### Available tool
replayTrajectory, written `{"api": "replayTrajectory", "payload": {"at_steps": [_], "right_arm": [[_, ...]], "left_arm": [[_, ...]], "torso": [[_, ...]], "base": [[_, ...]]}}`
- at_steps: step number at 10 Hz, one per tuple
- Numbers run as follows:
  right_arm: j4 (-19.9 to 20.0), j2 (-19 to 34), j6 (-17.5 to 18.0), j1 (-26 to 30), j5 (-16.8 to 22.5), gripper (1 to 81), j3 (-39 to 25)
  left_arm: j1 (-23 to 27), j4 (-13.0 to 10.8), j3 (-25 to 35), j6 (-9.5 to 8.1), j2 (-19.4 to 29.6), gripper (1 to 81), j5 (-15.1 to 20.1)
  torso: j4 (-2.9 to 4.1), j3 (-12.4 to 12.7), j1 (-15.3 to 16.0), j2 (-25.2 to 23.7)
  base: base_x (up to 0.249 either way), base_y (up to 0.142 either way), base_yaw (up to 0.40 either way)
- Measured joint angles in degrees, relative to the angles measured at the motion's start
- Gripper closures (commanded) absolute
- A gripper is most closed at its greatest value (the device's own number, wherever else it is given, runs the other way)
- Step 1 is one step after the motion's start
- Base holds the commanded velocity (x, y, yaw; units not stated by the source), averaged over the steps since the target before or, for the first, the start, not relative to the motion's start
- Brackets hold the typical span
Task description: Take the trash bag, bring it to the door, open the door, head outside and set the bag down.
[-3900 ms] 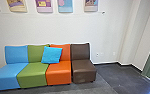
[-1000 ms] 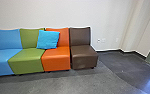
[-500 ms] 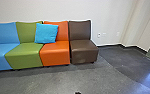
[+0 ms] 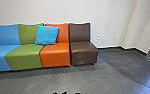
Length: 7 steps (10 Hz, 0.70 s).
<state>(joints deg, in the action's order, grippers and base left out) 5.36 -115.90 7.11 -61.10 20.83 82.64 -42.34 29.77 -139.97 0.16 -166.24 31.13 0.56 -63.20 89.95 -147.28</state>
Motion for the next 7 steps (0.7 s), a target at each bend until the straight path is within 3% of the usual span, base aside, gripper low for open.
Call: {"api": "replayTrajectory", "payload": {"at_steps": [4,7], "right_arm": [[0.01,-0.48,0.00,-0.15,0.05,1.0,0.32],[0.01,-1.85,0.00,0.00,0.02,1.0,0.62]], "left_arm": [[0.33,0.02,-0.85,-0.02,-2.17,1.0,0.21],[0.23,-0.20,-1.29,0.00,-4.12,1.0,-0.73]], "torso": [[0.00,-0.70,1.88,-3.15],[0.00,-5.31,1.95,-3.21]], "base": [[0.000,0.000,0.000],[0.000,0.000,0.000]]}}
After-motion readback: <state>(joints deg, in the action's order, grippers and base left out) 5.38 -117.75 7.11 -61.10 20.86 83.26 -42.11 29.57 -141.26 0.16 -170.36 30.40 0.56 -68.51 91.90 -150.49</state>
